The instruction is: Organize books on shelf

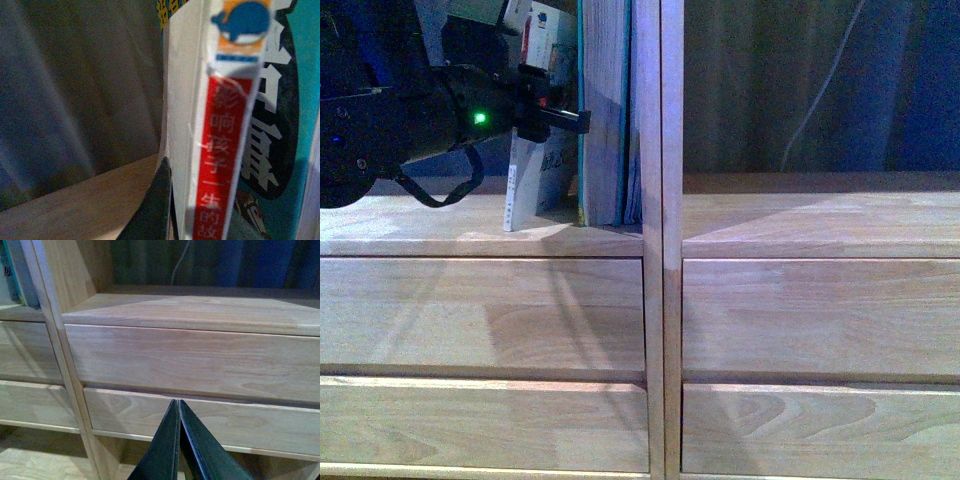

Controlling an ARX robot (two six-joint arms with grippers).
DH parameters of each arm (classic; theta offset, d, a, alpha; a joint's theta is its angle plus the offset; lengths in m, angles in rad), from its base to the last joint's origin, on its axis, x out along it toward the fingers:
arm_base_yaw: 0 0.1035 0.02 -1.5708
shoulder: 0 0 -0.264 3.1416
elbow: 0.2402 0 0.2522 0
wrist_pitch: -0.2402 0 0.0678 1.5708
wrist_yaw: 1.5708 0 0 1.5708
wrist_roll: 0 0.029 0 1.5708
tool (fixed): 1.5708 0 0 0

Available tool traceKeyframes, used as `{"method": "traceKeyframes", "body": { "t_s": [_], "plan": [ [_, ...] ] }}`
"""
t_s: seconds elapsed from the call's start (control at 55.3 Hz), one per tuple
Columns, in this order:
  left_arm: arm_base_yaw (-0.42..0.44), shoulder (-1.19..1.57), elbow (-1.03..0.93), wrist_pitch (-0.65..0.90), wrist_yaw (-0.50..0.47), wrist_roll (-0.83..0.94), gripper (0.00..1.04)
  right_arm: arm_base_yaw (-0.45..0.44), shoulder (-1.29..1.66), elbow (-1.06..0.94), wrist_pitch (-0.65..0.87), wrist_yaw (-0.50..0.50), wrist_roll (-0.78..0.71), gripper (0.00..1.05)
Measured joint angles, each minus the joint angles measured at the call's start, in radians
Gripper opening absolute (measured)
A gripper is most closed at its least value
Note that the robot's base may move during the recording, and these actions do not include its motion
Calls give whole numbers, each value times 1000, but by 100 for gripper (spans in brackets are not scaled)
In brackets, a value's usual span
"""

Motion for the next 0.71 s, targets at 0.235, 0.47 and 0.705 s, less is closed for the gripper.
{"method": "traceKeyframes", "body": {
  "t_s": [0.235,0.47,0.705],
  "plan": [
    [4,8,-3,27,-4,-2,23,0,0,0,0,0,0,3],
    [6,6,-34,61,-23,-25,57,0,0,0,0,0,0,3],
    [11,-32,-99,73,-56,-66,89,0,0,0,0,0,0,3]
  ]
}}
